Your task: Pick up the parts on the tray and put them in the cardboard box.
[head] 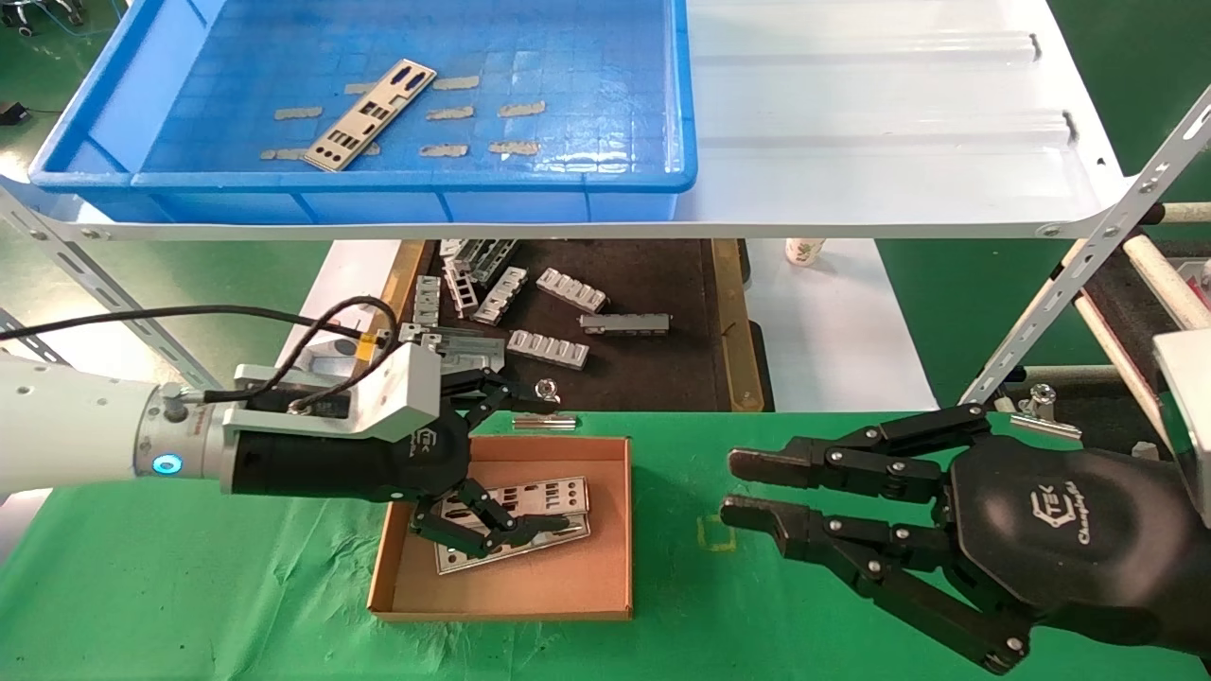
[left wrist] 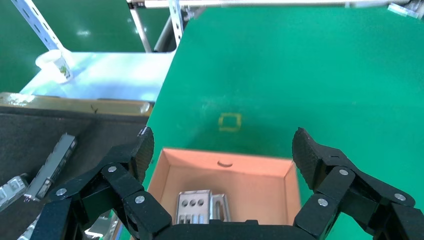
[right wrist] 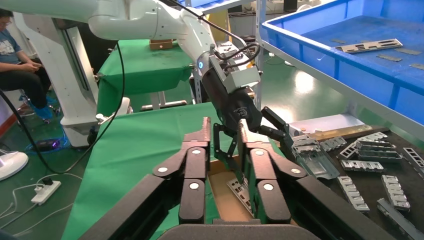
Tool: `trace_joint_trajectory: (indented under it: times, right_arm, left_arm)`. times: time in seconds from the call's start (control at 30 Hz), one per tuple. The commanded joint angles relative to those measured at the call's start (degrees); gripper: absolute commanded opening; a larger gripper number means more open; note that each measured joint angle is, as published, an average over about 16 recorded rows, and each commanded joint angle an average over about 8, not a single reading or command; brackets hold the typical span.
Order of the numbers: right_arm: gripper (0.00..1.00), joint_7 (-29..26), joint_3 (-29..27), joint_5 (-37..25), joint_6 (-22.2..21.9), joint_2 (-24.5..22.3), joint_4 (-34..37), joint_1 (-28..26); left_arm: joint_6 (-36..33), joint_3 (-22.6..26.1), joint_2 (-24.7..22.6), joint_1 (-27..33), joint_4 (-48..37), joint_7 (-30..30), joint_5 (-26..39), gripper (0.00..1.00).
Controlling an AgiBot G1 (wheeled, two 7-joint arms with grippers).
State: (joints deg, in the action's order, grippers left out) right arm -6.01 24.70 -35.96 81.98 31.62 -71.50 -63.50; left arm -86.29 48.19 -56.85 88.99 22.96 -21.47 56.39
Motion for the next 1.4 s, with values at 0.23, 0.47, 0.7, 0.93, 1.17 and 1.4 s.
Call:
trace_joint_trajectory:
  times: [0.23, 0.47, 0.7, 0.93, 1.17, 1.4]
  right_arm:
    - [1.0, 0.0, 0.0, 0.0, 0.0, 0.0, 0.0, 0.0]
    - [1.0, 0.0, 0.0, 0.0, 0.0, 0.0, 0.0, 0.0]
    - [1.0, 0.0, 0.0, 0.0, 0.0, 0.0, 0.0, 0.0]
    - [1.0, 0.0, 0.0, 0.0, 0.0, 0.0, 0.0, 0.0]
    - [1.0, 0.0, 0.0, 0.0, 0.0, 0.0, 0.0, 0.0]
    - [1.0, 0.0, 0.0, 0.0, 0.0, 0.0, 0.0, 0.0]
  left_arm:
    - [0.1, -5.8, 3.9, -4.9, 9.1, 5.8, -2.6, 1.0]
    - [0.2, -10.8, 7.3, -9.2, 17.0, 10.8, -4.9, 1.0]
    - [0.3, -15.9, 10.8, -13.6, 25.0, 15.9, -7.2, 1.0]
    - [0.4, -20.9, 14.2, -17.8, 32.9, 21.0, -9.4, 1.0]
    - [0.5, -26.0, 17.6, -22.1, 40.9, 26.0, -11.7, 1.0]
    - [0.6, -30.7, 20.8, -26.1, 48.2, 30.7, -13.8, 1.0]
